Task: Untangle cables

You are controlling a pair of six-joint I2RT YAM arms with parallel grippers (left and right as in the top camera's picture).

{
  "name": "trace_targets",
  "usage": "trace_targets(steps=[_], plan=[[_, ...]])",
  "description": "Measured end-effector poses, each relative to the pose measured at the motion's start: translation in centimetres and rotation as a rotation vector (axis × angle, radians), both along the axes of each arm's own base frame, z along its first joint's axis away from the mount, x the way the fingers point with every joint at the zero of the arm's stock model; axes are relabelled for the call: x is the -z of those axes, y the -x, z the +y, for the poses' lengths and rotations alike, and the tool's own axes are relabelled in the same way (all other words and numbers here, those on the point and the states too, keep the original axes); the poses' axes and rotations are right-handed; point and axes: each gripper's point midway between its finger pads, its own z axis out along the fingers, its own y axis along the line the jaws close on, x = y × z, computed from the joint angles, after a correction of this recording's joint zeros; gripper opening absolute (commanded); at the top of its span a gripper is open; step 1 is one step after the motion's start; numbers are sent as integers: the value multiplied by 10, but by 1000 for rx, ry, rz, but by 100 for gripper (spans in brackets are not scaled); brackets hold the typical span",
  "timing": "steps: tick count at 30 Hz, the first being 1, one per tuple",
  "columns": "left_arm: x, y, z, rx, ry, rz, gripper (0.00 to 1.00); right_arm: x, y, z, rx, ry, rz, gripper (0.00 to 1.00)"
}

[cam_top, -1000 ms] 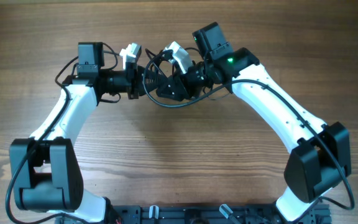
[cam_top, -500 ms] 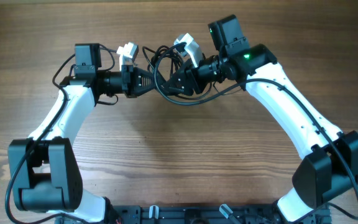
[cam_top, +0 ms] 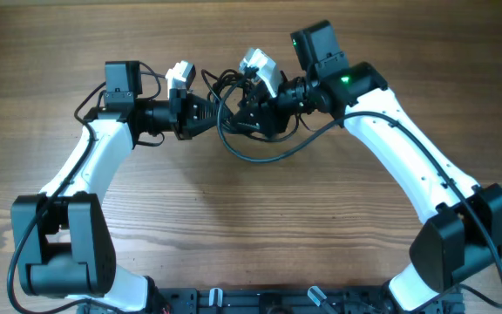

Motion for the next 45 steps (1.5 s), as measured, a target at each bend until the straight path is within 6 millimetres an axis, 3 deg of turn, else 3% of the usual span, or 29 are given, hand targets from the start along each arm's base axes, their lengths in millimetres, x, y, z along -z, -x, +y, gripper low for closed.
trace_targets(steps=[5, 10, 16, 26, 30, 33, 38, 41, 45], plan=[[1, 0, 0, -1, 0, 15, 6, 7, 5, 8, -31, -6, -30, 43], [3, -2, 3, -15, -10, 19, 6, 9, 2, 15, -44, -25, -40, 31], [8, -5, 6, -39, -31, 24, 8, 14, 2, 19, -47, -60, 30, 4], [9, -7, 7, -46, -35, 19, 22, 12, 0, 18, 9, -76, 126, 4], [8, -5, 5, -37, -31, 19, 29, 9, -19, 6, 147, -34, 124, 4], [7, -4, 4, -30, -30, 11, 30, -10, -27, -7, 244, -22, 86, 4], [6, -4, 4, -32, -33, 2, 30, -54, -23, -19, 355, -70, 69, 4], [9, -5, 4, -42, -47, 2, 31, -53, -24, -21, 407, -68, 123, 4], [9, -7, 4, -47, -54, -6, 40, -42, -24, -22, 508, -25, 194, 5]])
